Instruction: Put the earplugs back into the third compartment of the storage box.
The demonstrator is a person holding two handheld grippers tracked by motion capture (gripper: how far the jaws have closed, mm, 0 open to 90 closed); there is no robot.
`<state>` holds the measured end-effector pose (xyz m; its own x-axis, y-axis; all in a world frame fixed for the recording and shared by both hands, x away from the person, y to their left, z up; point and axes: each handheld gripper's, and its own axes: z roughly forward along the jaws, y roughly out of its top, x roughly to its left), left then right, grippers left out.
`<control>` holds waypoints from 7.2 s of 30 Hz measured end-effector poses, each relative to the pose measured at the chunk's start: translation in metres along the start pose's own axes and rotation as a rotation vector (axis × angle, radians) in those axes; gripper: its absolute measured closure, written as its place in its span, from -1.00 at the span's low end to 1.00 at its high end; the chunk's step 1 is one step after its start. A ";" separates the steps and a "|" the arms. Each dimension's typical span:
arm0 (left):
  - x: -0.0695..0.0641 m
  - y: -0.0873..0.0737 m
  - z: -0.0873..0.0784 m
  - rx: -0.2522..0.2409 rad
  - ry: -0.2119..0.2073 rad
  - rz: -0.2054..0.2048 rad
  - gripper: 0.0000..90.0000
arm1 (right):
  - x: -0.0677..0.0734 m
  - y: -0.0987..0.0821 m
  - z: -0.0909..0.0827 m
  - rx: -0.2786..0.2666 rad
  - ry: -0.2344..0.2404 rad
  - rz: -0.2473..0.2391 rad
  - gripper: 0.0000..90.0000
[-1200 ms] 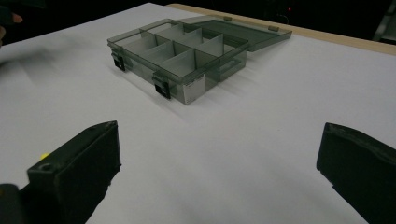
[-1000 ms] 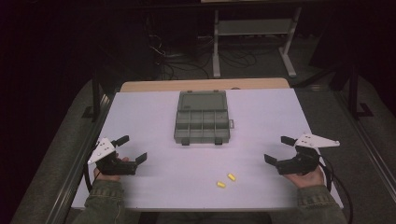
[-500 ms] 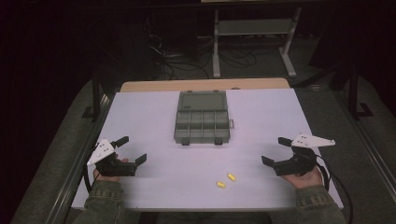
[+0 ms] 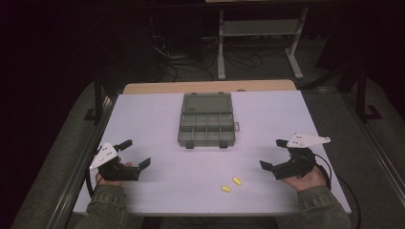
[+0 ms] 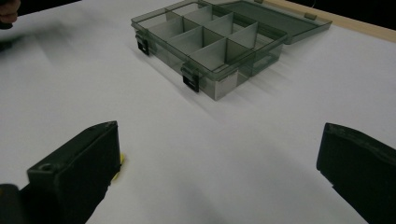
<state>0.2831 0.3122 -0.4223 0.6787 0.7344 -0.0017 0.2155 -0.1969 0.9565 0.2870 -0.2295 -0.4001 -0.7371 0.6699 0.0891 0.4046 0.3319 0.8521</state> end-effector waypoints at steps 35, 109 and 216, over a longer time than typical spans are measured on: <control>-0.001 0.000 0.001 0.004 -0.002 0.004 -1.00 | 0.024 0.015 0.037 0.144 0.095 -0.090 -1.00; -0.001 0.000 0.001 0.007 -0.011 0.006 -1.00 | 0.067 0.040 0.079 0.428 0.211 -0.256 0.76; -0.001 0.000 0.001 -0.004 -0.030 -0.001 -1.00 | -0.035 0.141 0.219 0.413 0.072 -0.125 0.46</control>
<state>0.2830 0.3106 -0.4227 0.6996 0.7145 -0.0115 0.2134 -0.1935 0.9576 0.4884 -0.0602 -0.3957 -0.8241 0.5645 0.0467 0.4818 0.6553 0.5818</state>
